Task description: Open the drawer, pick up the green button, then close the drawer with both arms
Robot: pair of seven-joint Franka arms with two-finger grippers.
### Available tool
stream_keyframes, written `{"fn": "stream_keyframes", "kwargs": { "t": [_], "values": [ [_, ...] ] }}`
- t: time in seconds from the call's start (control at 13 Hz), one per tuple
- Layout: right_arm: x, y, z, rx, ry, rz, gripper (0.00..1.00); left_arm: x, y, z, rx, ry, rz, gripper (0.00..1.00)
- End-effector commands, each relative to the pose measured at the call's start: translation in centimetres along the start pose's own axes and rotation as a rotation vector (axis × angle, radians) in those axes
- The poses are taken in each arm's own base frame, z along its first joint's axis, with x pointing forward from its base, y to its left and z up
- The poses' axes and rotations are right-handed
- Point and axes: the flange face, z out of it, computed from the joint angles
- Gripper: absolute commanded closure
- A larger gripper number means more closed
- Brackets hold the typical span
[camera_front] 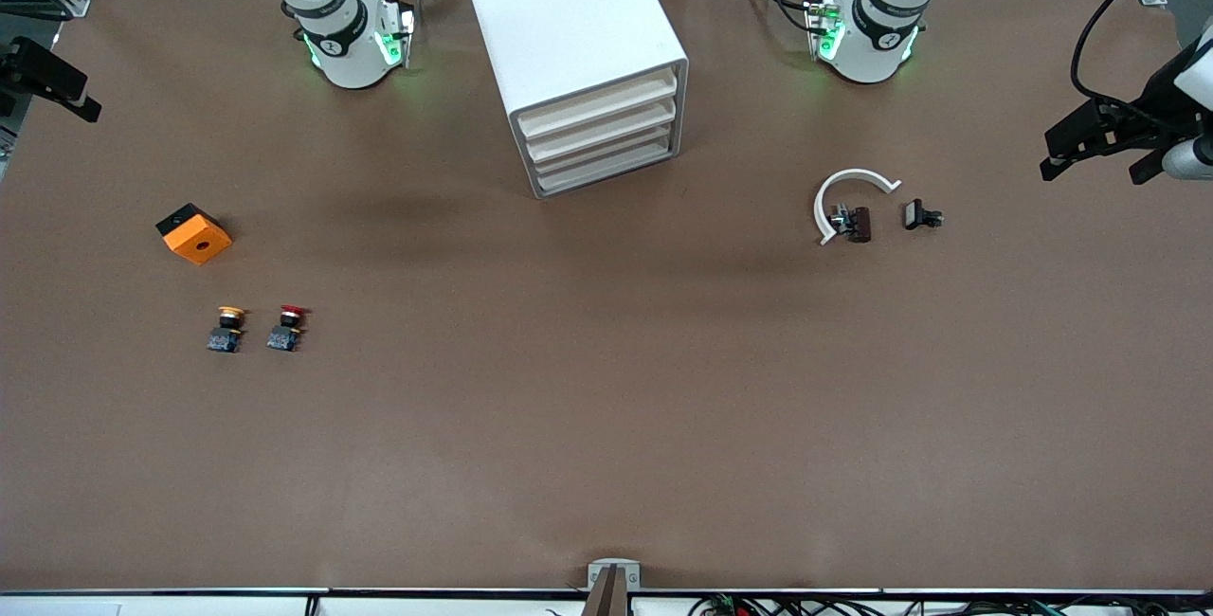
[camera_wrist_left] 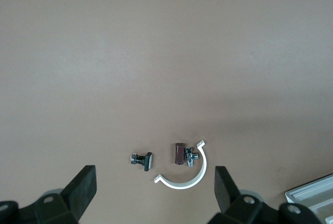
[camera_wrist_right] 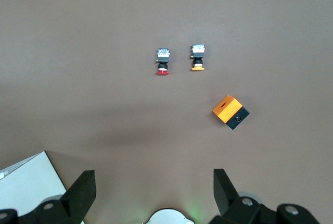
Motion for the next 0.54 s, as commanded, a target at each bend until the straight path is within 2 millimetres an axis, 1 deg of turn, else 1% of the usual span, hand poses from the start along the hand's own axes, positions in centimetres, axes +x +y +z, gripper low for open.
{"fn": "stream_keyframes", "kwargs": {
  "t": [0.0, 0.31, 0.38, 0.46],
  "values": [
    [-0.7, 0.0, -0.1, 0.000, 0.011, -0.011, 0.00, 0.0, 0.1, -0.2, 0.001, -0.009, -0.009, 0.00],
    [-0.6, 0.0, -0.2, 0.000, 0.017, -0.011, 0.00, 0.1, -0.5, 0.4, -0.002, -0.021, -0.017, 0.00],
    [-0.6, 0.1, -0.3, 0.000, 0.019, -0.009, 0.00, 0.3, -0.7, 1.0, -0.007, -0.033, -0.024, 0.00],
    [-0.5, 0.1, -0.2, 0.000, 0.019, -0.009, 0.00, 0.6, -1.7, 1.6, -0.014, -0.043, -0.047, 0.00]
  ]
}}
